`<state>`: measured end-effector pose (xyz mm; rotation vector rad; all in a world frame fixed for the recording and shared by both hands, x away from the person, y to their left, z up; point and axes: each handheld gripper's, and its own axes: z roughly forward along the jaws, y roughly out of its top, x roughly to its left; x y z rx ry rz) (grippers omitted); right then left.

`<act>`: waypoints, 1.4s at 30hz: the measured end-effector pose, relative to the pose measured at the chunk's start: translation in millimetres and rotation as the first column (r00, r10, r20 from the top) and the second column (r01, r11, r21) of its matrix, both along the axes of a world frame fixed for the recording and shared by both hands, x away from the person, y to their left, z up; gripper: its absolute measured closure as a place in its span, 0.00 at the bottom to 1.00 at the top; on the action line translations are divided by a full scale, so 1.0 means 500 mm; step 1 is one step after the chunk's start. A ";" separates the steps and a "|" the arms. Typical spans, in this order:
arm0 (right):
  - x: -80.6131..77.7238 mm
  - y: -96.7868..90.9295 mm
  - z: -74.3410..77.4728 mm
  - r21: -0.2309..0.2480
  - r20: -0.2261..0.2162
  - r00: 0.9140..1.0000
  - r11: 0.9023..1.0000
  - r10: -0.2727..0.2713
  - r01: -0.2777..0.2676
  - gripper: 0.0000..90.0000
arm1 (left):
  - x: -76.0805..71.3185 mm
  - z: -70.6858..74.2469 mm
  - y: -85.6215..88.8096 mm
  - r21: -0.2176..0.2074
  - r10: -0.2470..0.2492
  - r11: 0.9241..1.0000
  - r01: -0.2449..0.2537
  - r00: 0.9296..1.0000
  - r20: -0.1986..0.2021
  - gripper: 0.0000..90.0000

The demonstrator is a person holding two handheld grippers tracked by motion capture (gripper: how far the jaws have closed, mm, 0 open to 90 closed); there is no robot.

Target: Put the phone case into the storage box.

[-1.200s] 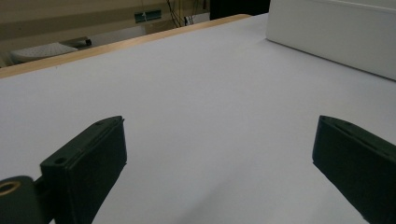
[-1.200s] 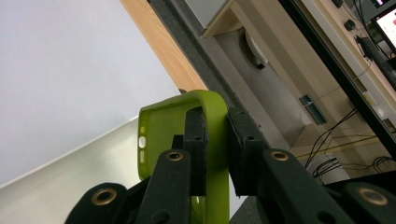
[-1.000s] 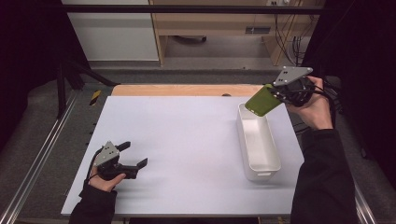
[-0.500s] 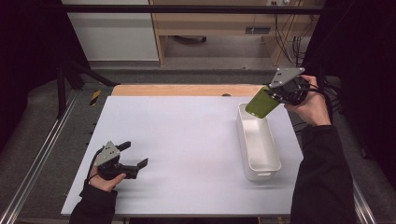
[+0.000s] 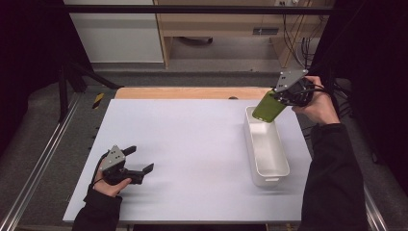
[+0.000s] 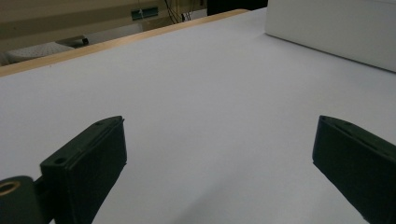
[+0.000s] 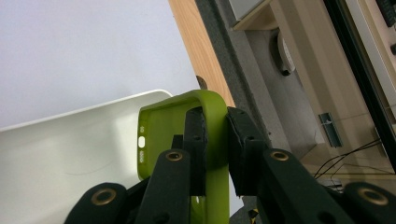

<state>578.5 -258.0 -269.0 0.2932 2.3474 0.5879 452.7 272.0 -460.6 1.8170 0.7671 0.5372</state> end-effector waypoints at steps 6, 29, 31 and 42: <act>0.006 0.004 -0.005 -0.016 0.003 0.999 0.999 0.038 -0.038 0.88 | 0.000 -0.001 -0.001 0.005 -0.002 1.000 0.002 1.000 0.001 0.03; 0.041 0.031 -0.042 -0.116 -0.026 0.991 0.984 0.131 -0.133 0.87 | 0.001 -0.004 -0.002 0.022 -0.007 1.000 0.007 1.000 -0.002 0.03; 0.045 0.034 -0.046 -0.121 -0.033 0.991 0.983 0.133 -0.136 0.87 | 0.001 -0.004 -0.002 0.024 -0.008 1.000 0.008 1.000 -0.003 0.03; 0.065 0.043 -0.064 -0.152 -0.056 0.984 0.973 0.169 -0.176 0.87 | 0.001 -0.005 -0.003 0.032 -0.011 0.999 0.011 1.000 -0.004 0.03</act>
